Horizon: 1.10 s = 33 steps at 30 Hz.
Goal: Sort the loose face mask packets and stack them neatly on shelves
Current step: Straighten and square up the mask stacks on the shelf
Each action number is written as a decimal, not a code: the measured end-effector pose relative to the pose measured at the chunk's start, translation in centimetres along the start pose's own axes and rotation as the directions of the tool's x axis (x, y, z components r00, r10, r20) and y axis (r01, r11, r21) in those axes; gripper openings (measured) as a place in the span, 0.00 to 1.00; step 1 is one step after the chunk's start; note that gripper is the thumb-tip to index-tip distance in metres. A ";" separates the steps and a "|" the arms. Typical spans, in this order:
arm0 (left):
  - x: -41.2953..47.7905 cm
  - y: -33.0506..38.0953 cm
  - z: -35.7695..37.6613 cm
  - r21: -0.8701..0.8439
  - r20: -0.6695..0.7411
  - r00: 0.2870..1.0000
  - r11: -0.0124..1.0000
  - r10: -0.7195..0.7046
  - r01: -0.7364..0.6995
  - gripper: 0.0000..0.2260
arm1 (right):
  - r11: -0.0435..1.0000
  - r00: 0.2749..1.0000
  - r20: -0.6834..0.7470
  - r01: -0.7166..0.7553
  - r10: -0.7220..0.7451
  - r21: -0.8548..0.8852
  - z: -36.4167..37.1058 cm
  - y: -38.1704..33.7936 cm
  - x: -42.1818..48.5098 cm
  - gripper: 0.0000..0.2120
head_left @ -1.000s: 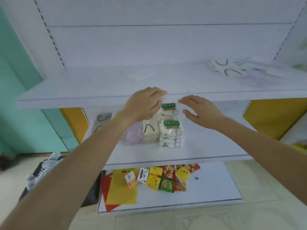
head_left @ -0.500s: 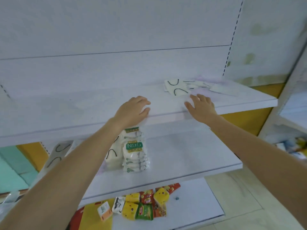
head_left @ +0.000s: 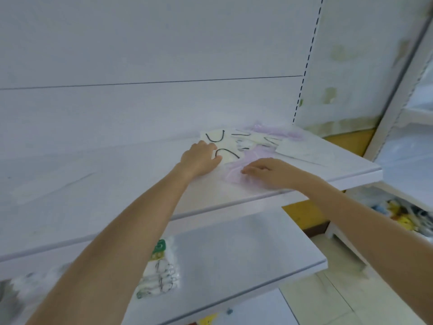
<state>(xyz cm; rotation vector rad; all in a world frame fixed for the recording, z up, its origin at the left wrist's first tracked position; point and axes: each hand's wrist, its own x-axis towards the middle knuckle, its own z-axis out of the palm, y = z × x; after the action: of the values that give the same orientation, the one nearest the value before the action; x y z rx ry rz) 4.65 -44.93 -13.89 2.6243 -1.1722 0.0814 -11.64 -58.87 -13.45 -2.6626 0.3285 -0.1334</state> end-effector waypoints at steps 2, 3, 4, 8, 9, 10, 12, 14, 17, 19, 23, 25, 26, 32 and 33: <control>1.3 0.1 0.7 0.036 0.025 0.994 0.994 -0.104 0.103 0.27 | 0.995 0.990 -0.140 -0.016 0.029 0.095 -1.5 1.1 1.1 0.13; 1.8 0.2 1.0 0.038 0.035 0.987 0.988 -0.154 0.153 0.30 | 0.993 0.979 -0.200 -0.019 0.043 0.119 -2.1 1.7 1.7 0.12; 2.2 0.3 1.3 0.021 0.042 0.980 0.981 -0.195 0.195 0.32 | 0.992 0.972 -0.229 -0.029 0.056 0.123 -2.5 2.2 2.4 0.10; 3.5 0.4 1.6 -0.192 0.046 0.967 0.948 -0.250 0.254 0.35 | 0.992 0.971 -0.223 -0.063 0.085 0.106 -2.8 3.2 5.5 0.12; 3.7 0.3 1.5 -0.268 0.047 0.967 0.929 -0.252 0.255 0.36 | 0.992 0.974 -0.206 -0.071 0.092 0.108 -2.6 3.0 6.5 0.14; 3.9 0.1 1.2 -0.331 0.047 0.967 0.910 -0.249 0.250 0.36 | 0.989 0.978 -0.183 -0.081 0.103 0.120 -2.4 2.7 7.5 0.17; 3.9 -0.1 1.0 -0.393 0.047 0.971 0.890 -0.233 0.233 0.35 | 0.983 0.983 -0.132 -0.105 0.125 0.148 -1.8 1.6 9.3 0.22; 4.2 -0.3 0.9 -0.418 0.043 0.974 0.881 -0.222 0.220 0.36 | 0.986 0.988 -0.117 -0.083 0.100 0.142 -0.9 0.7 10.9 0.26; 4.8 -1.1 1.1 -0.542 -0.004 0.959 0.806 -0.285 0.237 0.36 | 0.988 0.994 -0.105 -0.015 0.032 0.151 0.3 0.0 12.6 0.27; 5.4 -1.6 0.8 -0.712 0.002 0.910 0.639 -0.415 0.293 0.36 | 0.971 0.990 -0.134 0.082 -0.053 0.224 0.6 -0.2 13.4 0.25; 5.7 -2.1 0.4 -0.869 -0.084 0.850 0.456 -0.519 0.193 0.35 | 0.875 0.954 -0.244 0.265 -0.176 0.406 -0.7 -0.3 14.5 0.22; 5.6 -2.0 0.4 -0.891 -0.186 0.877 0.453 -0.443 0.040 0.33 | 0.836 0.963 -0.204 0.255 -0.175 0.485 -1.6 0.1 15.1 0.22; 5.4 -1.8 0.5 -0.882 -0.227 0.876 0.472 -0.426 0.001 0.32 | 0.846 0.969 -0.192 0.233 -0.158 0.481 -2.0 0.4 15.5 0.21; 5.2 -3.1 1.4 -0.860 -0.247 0.809 0.506 -0.534 0.072 0.22 | 0.968 0.967 -0.132 -0.232 0.219 -0.094 -4.2 7.3 17.8 0.28; 5.2 -3.4 1.5 -0.875 -0.224 0.803 0.477 -0.553 0.084 0.21 | 0.956 0.961 -0.071 -0.275 0.269 -0.103 -4.3 8.2 17.9 0.28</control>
<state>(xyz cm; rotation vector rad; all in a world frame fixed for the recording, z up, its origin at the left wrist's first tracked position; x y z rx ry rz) 10.58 -46.93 -15.23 1.7149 -0.3143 0.0678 3.39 -72.30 -12.57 -2.6940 0.7367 -0.1063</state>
